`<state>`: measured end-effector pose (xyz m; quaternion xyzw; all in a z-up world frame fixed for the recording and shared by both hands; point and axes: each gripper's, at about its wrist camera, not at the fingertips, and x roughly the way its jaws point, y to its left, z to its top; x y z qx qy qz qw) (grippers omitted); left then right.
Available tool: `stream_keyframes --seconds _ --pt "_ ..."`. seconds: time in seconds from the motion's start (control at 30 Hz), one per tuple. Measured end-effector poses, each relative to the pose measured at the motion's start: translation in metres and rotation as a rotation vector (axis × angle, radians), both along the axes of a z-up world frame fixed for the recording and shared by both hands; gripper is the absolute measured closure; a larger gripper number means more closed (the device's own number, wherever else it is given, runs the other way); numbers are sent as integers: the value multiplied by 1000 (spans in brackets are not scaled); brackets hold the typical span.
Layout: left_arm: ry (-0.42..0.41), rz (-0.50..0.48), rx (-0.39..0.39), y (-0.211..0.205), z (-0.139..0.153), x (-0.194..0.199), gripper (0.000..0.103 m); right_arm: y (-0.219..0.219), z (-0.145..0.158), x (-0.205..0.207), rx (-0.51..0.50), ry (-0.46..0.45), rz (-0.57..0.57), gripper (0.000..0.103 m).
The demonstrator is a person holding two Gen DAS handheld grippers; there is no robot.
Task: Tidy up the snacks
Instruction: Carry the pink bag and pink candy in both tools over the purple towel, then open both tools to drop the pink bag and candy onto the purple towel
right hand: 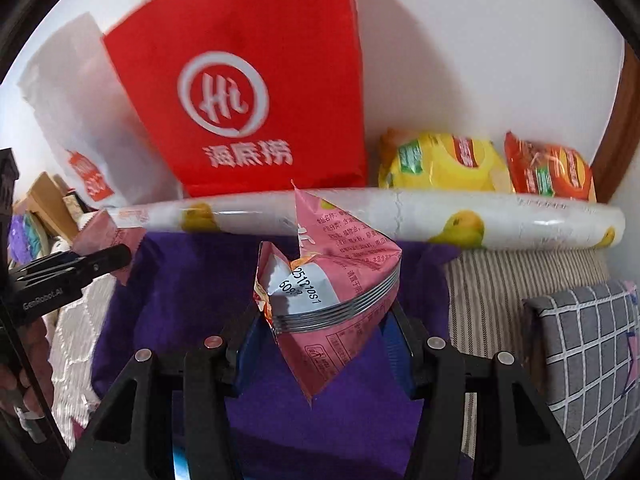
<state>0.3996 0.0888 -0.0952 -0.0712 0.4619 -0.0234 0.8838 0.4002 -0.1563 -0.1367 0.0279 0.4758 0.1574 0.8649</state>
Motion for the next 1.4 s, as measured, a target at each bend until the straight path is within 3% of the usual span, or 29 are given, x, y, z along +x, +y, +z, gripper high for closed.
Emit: stream_keyframes --seconds 0.4,0.9,1.03,1.13,1.27,1.4 --pt "72 -39 -35 3 -33 19 66 0 -28 14 -5 93 -16 49" --pt "98 -58 -41 -8 -49 24 66 4 -55 22 -16 173 -20 48" --pt "101 -65 -39 -9 -49 23 66 4 -65 27 3 211 -25 44" --pt "109 -66 -49 -8 -50 24 65 6 -62 24 5 212 -30 31" --pt "113 -66 -76 -3 -49 22 53 10 -52 17 -10 167 -17 19" --pt "96 -83 -89 -6 -42 20 39 10 -33 4 6 113 -8 18"
